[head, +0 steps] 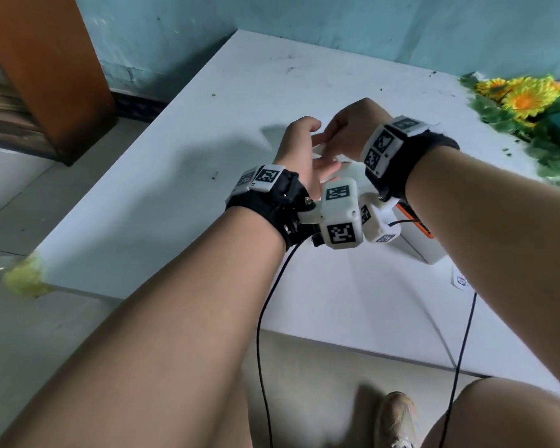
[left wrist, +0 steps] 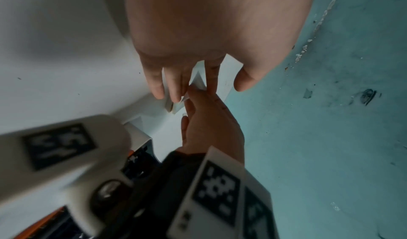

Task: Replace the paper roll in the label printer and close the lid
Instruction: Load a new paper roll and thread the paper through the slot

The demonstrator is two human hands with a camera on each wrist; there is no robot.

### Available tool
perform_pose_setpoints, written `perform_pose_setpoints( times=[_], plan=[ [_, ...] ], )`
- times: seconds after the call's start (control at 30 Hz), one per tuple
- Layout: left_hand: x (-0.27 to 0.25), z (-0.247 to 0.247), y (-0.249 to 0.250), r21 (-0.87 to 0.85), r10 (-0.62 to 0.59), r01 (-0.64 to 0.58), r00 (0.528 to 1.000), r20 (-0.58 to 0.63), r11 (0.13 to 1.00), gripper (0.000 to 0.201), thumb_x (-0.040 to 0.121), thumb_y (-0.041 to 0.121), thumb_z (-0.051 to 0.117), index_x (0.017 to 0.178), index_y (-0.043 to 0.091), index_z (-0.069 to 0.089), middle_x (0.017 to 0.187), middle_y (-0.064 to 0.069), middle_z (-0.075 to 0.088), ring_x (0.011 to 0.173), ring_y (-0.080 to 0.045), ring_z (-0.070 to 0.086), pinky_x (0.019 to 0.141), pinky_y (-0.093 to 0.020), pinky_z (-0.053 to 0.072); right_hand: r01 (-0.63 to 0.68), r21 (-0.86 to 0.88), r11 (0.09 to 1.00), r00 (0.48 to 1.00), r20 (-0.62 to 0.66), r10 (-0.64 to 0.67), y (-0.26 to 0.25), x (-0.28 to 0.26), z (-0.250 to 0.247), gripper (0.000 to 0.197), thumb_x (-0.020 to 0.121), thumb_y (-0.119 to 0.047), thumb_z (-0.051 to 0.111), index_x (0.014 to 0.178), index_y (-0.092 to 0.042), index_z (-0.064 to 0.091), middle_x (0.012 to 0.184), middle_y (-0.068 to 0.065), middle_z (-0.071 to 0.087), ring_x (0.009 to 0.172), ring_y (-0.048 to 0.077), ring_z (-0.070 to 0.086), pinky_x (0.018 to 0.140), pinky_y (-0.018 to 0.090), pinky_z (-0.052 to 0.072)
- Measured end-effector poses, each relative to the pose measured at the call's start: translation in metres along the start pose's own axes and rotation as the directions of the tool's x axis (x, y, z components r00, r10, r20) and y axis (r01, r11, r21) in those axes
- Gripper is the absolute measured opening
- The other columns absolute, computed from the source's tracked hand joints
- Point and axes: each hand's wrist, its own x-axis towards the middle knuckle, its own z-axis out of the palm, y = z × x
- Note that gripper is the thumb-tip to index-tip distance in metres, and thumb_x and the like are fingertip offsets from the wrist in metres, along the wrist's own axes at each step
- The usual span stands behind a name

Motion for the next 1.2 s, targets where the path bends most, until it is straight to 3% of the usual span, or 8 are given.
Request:
perform_pose_setpoints(
  times=[0.13,0.33,0.43,0.53,0.63,0.83,1.03,1.2],
  plan=[
    [0.001,0.002,-0.001,0.061,-0.010,0.007,0.999,0.042,0.998,0.020,0.100,0.031,0.053,0.100,0.018,0.068,0.102,-0.017,0.072,0.088,-0.032,0.071,0.108,-0.049,0.051,-0.009,0.078,0.997,0.995,-0.099,0.017,0.007,-0.022,0.000,0.021,0.075,-0.012,0.085,0.093,-0.023,0.084,0.089,-0.001,0.080,0.083,0.016,0.071,0.065,0.022,0.047],
    [0.010,0.001,-0.006,0.130,-0.025,0.019,0.999,0.044,0.991,0.028,0.101,0.030,0.052,0.099,0.005,0.063,0.090,-0.013,0.071,0.102,-0.035,0.077,0.100,-0.048,0.052,0.025,0.229,0.973,0.989,-0.148,0.009,0.017,-0.062,-0.006,0.020,0.082,-0.021,0.083,0.102,-0.025,0.081,0.095,-0.004,0.083,0.091,0.010,0.075,0.067,0.018,0.049],
    [0.011,0.002,-0.006,0.136,-0.020,0.015,0.999,0.033,0.991,0.029,0.101,0.029,0.051,0.098,0.003,0.063,0.088,-0.011,0.066,0.077,-0.030,0.073,0.096,-0.048,0.053,0.091,0.170,0.981,0.989,-0.130,-0.069,0.019,-0.086,-0.011,0.025,0.090,-0.027,0.077,0.114,-0.027,0.078,0.109,-0.005,0.081,0.107,0.012,0.074,0.092,0.030,0.058],
    [0.011,0.004,-0.012,0.153,-0.014,0.009,0.999,0.033,0.988,0.023,0.101,0.026,0.053,0.099,0.005,0.061,0.091,-0.008,0.063,0.078,-0.029,0.068,0.105,-0.052,0.052,0.102,0.197,0.975,0.987,-0.139,-0.075,0.023,-0.112,-0.015,0.036,0.091,-0.040,0.076,0.125,-0.030,0.073,0.128,-0.004,0.073,0.120,0.012,0.068,0.105,0.034,0.054],
    [0.011,0.005,-0.022,0.225,-0.020,0.010,0.999,0.042,0.974,0.022,0.100,0.027,0.057,0.109,0.009,0.066,0.095,-0.003,0.061,0.082,-0.023,0.069,0.102,-0.046,0.055,0.050,0.190,0.981,0.984,-0.176,-0.016,0.034,-0.133,-0.014,0.047,0.092,-0.045,0.075,0.135,-0.028,0.067,0.136,-0.001,0.068,0.122,0.018,0.067,0.098,0.032,0.051],
    [0.008,-0.001,-0.026,0.254,0.011,-0.015,1.000,0.016,0.967,0.037,0.095,0.036,0.059,0.118,0.009,0.070,0.112,-0.004,0.063,0.108,-0.026,0.077,0.075,-0.035,0.054,-0.266,-0.141,0.954,0.964,-0.040,0.263,0.052,-0.147,0.004,0.074,0.090,-0.060,0.067,0.147,-0.019,0.046,0.152,0.012,0.049,0.144,0.037,0.042,0.115,0.053,0.037],
    [0.002,0.000,-0.027,0.218,0.028,-0.031,0.999,0.014,0.975,0.032,0.096,0.037,0.056,0.111,0.012,0.070,0.106,-0.003,0.063,0.097,-0.023,0.072,0.087,-0.037,0.051,-0.368,-0.213,0.905,0.929,-0.038,0.369,0.064,-0.143,0.013,0.095,0.087,-0.066,0.067,0.155,-0.008,0.033,0.164,0.018,0.031,0.153,0.039,0.028,0.123,0.050,0.024],
    [0.001,0.000,-0.030,0.241,0.076,-0.078,0.997,0.017,0.967,0.027,0.095,0.032,0.062,0.113,0.013,0.070,0.103,-0.002,0.077,0.092,-0.019,0.074,0.083,-0.035,0.053,-0.349,-0.242,0.905,0.936,-0.038,0.351,0.075,-0.141,0.004,0.085,0.090,-0.051,0.070,0.152,-0.008,0.033,0.158,0.016,0.040,0.150,0.038,0.034,0.120,0.050,0.028]
  ],
)
